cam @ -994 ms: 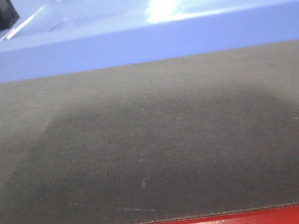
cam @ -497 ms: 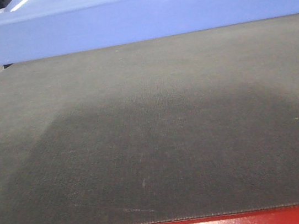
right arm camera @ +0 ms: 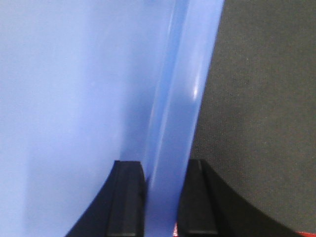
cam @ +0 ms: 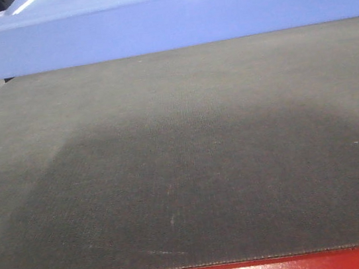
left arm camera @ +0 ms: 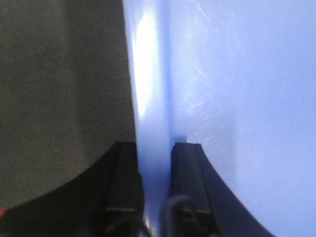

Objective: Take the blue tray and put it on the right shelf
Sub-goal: 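Hold the tray raised with both grippers while the base backs away, then carry the tray in both grippers while driving toward the shelving rack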

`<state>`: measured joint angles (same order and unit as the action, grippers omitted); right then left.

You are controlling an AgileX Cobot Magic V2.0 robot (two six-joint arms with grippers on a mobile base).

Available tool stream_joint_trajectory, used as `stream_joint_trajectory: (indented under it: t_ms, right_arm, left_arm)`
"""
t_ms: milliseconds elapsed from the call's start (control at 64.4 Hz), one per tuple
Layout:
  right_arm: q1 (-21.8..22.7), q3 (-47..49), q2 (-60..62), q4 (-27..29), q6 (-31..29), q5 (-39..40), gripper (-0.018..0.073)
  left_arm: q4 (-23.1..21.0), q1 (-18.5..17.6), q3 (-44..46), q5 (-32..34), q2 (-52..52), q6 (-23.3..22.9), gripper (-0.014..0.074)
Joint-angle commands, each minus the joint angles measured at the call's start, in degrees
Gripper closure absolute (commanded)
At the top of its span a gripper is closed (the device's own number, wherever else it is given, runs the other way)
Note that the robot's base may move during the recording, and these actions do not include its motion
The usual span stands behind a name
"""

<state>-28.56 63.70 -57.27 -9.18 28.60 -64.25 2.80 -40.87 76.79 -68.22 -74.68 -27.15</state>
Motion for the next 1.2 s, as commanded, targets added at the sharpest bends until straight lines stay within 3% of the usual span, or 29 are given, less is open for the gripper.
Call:
stream_joint_trajectory:
  t_ms: [0,1180]
  right_arm:
    - [0.04,1.79,1.22,-4.12,-1.62,2.65,0.0503]
    - [0.04,1.79,1.22,-4.17,-1.62,2.67,0.0503]
  left_arm:
    - [3.02,-0.49,1.09,-4.52,1.65,1.76,0.0645]
    - [0.36,-0.49,1.09,-4.77,1.65,1.76,0.0645]
